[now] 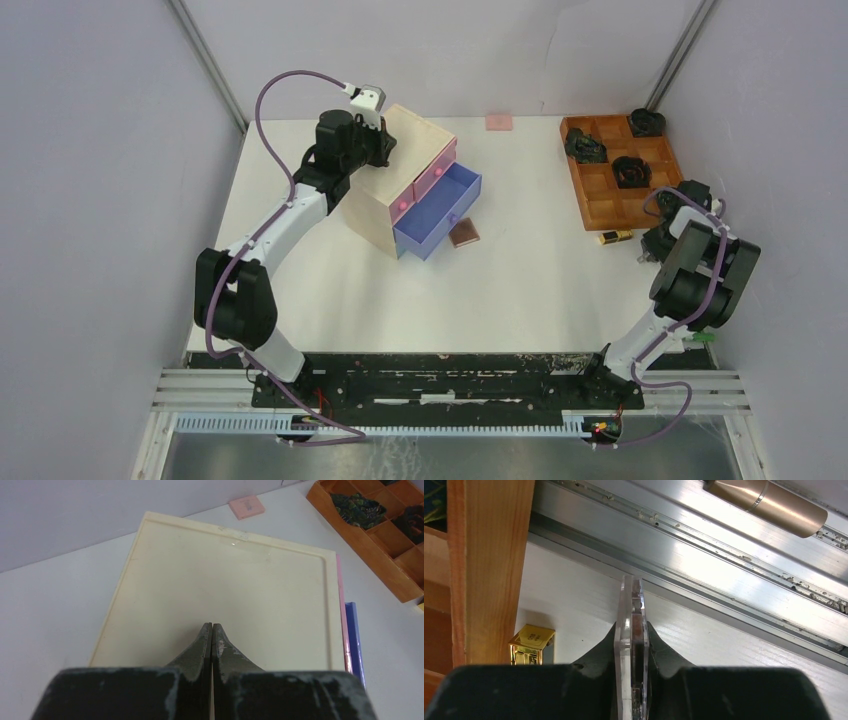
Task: Organize the makeup
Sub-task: Pick up the makeup from the center of the board.
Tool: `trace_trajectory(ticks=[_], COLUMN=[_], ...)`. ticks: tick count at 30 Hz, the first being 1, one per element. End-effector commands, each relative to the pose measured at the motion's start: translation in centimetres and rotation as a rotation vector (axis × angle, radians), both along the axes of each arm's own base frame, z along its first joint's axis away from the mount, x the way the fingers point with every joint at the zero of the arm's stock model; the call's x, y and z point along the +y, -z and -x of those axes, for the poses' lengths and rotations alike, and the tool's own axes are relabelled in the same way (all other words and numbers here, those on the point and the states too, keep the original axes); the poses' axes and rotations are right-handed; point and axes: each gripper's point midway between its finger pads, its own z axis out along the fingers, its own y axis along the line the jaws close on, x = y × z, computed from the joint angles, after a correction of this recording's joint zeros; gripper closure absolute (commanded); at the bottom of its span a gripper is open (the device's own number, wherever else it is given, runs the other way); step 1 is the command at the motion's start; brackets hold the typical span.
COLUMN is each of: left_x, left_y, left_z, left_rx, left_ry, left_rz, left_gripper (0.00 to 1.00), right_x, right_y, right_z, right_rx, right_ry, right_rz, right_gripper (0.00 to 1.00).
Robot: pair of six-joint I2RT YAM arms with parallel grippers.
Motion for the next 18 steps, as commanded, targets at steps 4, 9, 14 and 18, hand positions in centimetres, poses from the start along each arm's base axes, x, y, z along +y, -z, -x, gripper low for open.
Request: trace_trajectory(ticks=[4, 9, 14, 18], left_x=[2.7, 2.7, 2.6, 2.7], left_y=[15.2, 15.1, 15.0, 14.7], left_z=[7.0, 6.9, 7.0, 7.0], left_rx=[0.512, 0.511, 0.508, 0.504], left_ry=[0.019, 0.019, 0.019, 0.016], left_rz=[-0.211, -0.21, -0.208, -0.204], left_gripper=[0.97, 0.97, 0.97, 0.97], right_x=[3.7, 5.6, 8.0, 11.8], right_y=[2.9, -0.4, -9.0, -15.4], right_z=[0.7, 0.1, -0.4, -1.0], right_rx=[-0.01, -0.114, -0.254, -0.365], right_ry=[-0.058, -0.106, -0.223, -0.362], right_rz=[-0.146, -0.163, -0.07, -0.04], right_gripper=[0.99, 0.99, 0.99, 0.99])
